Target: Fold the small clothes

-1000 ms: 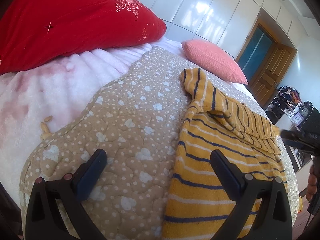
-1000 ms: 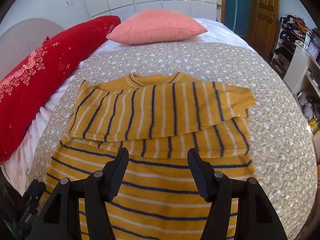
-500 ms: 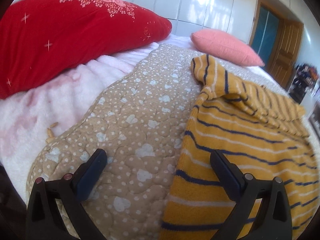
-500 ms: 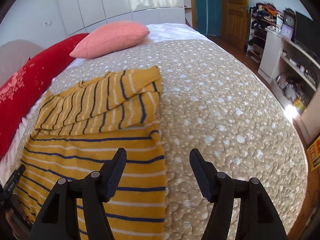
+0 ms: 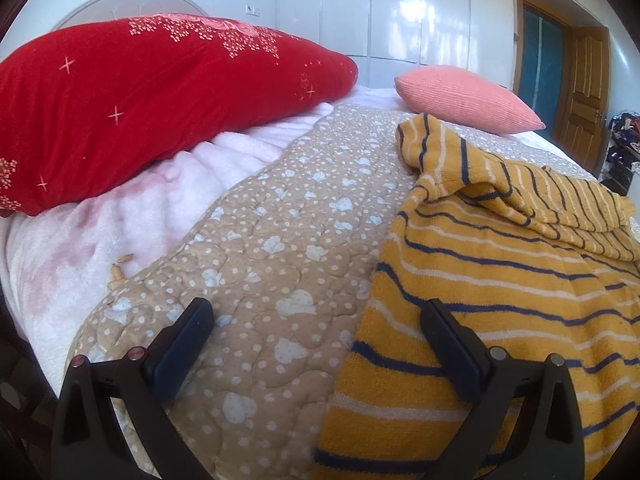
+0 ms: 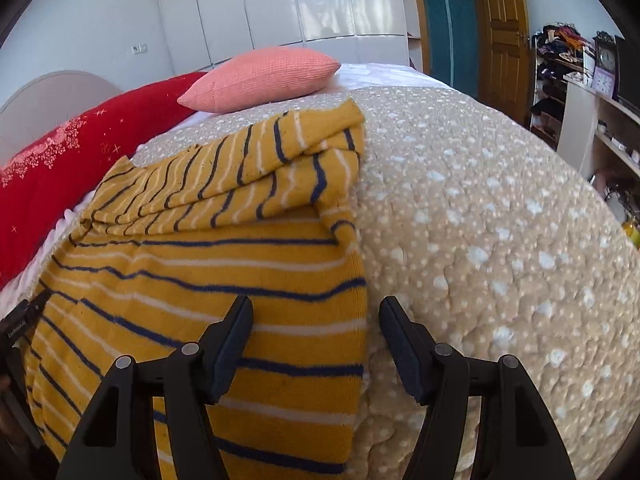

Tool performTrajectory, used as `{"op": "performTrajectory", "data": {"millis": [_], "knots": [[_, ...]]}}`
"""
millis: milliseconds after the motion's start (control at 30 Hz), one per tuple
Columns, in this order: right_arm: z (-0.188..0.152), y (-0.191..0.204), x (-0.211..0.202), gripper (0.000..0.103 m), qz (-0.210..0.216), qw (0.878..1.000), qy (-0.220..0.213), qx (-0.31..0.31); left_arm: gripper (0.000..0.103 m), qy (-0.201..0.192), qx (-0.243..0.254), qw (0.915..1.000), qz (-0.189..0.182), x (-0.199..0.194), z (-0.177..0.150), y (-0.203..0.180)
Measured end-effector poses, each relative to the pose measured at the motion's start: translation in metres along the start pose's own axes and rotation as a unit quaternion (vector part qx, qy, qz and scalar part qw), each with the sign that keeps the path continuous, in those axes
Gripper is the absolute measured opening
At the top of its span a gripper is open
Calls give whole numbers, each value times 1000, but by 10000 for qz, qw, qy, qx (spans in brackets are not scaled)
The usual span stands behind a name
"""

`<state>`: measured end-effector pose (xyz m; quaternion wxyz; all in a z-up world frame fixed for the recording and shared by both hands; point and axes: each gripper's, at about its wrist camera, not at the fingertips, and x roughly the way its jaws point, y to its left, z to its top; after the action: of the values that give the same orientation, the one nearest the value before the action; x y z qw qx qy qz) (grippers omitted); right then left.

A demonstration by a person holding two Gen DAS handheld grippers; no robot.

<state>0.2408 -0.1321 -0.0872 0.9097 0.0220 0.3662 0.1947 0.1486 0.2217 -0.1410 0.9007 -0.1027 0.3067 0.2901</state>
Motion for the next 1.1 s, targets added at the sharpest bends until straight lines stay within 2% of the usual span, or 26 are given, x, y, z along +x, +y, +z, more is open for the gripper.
{"op": "performTrajectory", "data": {"millis": [133, 300, 400, 533, 1100], "knots": [[-8, -9, -4, 74, 242, 9993, -191, 206, 103, -128, 32, 9996, 260, -4, -4, -4], [-10, -2, -3, 82, 311, 9993, -220, 36, 103, -282, 36, 9985, 458, -8, -8, -6], [-11, -8, -5, 82, 476, 9983, -297, 183, 103, -343, 53, 9979, 541, -9, -9, -6], [-13, -13, -7, 82, 657, 9965, -389, 348, 103, -346, 49, 9979, 538, -9, -9, -6], [-14, -12, -7, 82, 591, 9970, -415, 290, 103, -364, 55, 9978, 551, -11, -10, -6]]}}
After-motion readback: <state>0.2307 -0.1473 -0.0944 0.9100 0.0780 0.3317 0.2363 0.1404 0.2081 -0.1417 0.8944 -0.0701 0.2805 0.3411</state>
